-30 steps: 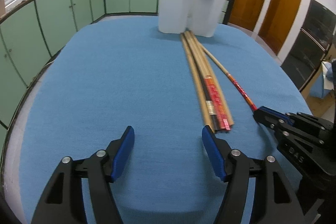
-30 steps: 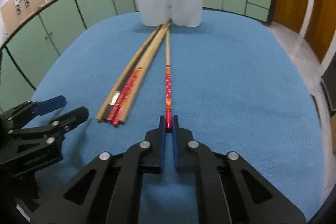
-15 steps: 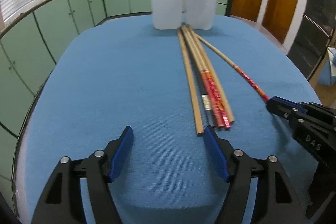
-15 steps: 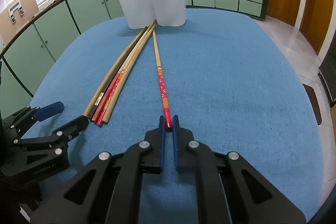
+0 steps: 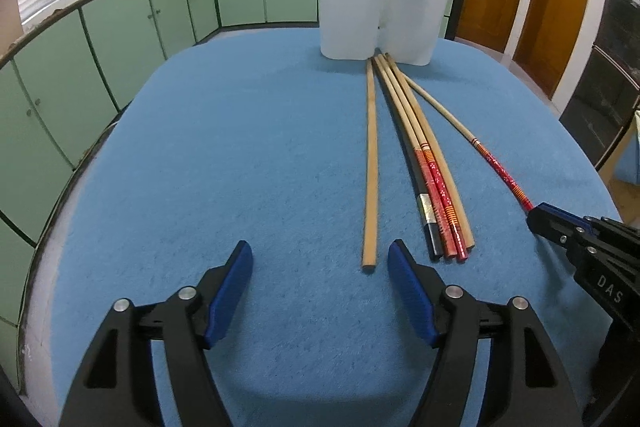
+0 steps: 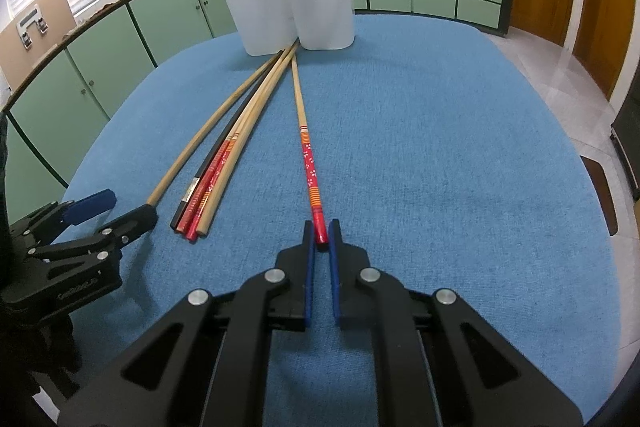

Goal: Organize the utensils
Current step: 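Grasp another red-patterned chopstick with the right gripper, then grasp a plain wooden chopstick with the left gripper while the right gripper holds its chopstick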

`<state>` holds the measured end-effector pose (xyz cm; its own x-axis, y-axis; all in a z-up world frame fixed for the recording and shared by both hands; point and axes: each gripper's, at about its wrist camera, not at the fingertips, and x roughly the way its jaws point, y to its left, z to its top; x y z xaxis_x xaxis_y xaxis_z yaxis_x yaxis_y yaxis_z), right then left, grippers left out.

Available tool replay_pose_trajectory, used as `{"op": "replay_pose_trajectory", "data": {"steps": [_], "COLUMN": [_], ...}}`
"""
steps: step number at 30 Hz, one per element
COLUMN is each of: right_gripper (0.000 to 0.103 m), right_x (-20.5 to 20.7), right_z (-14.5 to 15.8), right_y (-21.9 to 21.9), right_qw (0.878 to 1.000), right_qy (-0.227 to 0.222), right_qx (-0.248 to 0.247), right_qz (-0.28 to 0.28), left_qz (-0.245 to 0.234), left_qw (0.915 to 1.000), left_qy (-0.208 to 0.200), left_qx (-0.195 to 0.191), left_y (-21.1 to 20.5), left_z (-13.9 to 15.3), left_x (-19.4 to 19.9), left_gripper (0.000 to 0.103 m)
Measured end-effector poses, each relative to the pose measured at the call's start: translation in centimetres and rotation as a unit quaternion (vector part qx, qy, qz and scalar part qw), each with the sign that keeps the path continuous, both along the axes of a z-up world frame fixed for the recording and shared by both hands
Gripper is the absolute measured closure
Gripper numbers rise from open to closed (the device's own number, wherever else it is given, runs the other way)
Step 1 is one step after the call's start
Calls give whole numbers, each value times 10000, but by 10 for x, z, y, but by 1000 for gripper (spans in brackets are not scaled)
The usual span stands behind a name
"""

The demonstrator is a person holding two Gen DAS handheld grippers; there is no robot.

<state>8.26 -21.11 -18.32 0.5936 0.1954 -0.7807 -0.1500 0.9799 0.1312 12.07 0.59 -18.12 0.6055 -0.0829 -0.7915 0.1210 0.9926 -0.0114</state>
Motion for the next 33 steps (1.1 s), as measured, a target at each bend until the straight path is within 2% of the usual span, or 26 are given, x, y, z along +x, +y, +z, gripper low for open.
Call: {"op": "replay_pose_trajectory", "data": {"steps": [2,5,7,9,10,16,23,33], "right_gripper": [96,95,96,97,97,97,98,98], "right_x": [0,0,0,-1,0,-1,-10,-18], "right_z": [0,0,0,0,0,2,15,67], "right_y": [1,4,7,8,8,3,4,-2], "right_qw": [10000,9999,9998,9997,9998,9999,9995,9972], "right_qy": [0,-8,-30,-42,-40,-41,-207,-712], "right_qx": [-22,-110,-213,-215,-192,-11,-83,32], "right_qz": [9,32,45,72,77,104,201,237], "left_qz": [-84,-215,-292,-358,-361,-311,-367,-422], "left_qw": [10000,9998,9996,9993,9993,9993,9989,9955], "left_qy": [-27,-53,-66,-73,-73,-56,-224,-813], "left_qx": [9,-5,19,20,6,-207,-175,-242], "left_y": [-3,-10,-17,-22,-24,-20,-18,-14], "left_z": [0,1,2,2,2,4,20,72], "left_x": [-1,-3,-4,-4,-4,-3,-14,-30], "left_gripper": [42,63,82,94,96,96,96,96]}}
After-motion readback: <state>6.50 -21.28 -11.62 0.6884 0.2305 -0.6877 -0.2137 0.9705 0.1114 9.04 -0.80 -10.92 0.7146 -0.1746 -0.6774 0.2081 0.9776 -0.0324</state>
